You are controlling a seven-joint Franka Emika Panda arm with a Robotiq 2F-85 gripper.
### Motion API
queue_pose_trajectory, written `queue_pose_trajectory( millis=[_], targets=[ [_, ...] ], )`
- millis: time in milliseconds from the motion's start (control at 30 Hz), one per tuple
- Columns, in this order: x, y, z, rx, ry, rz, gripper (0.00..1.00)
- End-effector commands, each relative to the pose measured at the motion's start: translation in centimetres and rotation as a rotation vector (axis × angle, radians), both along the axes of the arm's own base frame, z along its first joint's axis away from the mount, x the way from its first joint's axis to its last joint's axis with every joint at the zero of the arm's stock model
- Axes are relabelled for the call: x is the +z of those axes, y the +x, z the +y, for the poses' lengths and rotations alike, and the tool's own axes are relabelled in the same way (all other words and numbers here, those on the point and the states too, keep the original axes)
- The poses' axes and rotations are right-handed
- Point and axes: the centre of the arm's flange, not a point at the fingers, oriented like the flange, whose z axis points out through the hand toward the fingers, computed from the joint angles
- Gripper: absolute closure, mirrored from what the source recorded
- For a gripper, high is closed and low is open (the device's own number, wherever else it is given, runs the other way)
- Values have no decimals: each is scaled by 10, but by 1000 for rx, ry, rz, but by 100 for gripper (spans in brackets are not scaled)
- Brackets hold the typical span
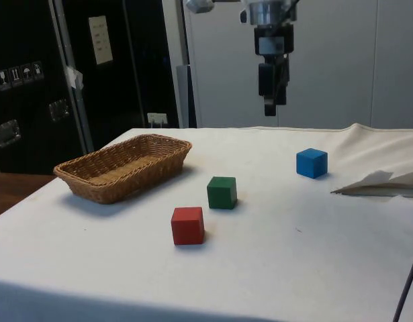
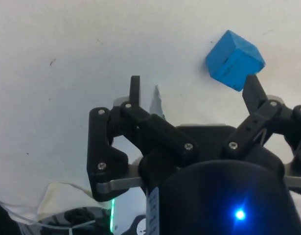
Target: Pick up exactly two blocks and place them into the basket.
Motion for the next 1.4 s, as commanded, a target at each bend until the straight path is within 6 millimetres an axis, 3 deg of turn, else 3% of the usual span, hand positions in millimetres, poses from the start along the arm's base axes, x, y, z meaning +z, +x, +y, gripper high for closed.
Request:
queue_pose_trajectory(
  millis=[0,333,533,833,1367],
  targets=[
    [1,-2,-1,0,-1,-12,0],
    [-18,-17,-16,0,37,-11,0],
    [-41,-41,-30,1,66,-38,0],
    [-60,-57,-40,5,60,-36,0],
    [-68,-72,-65,14,-8,-19,0]
  ],
)
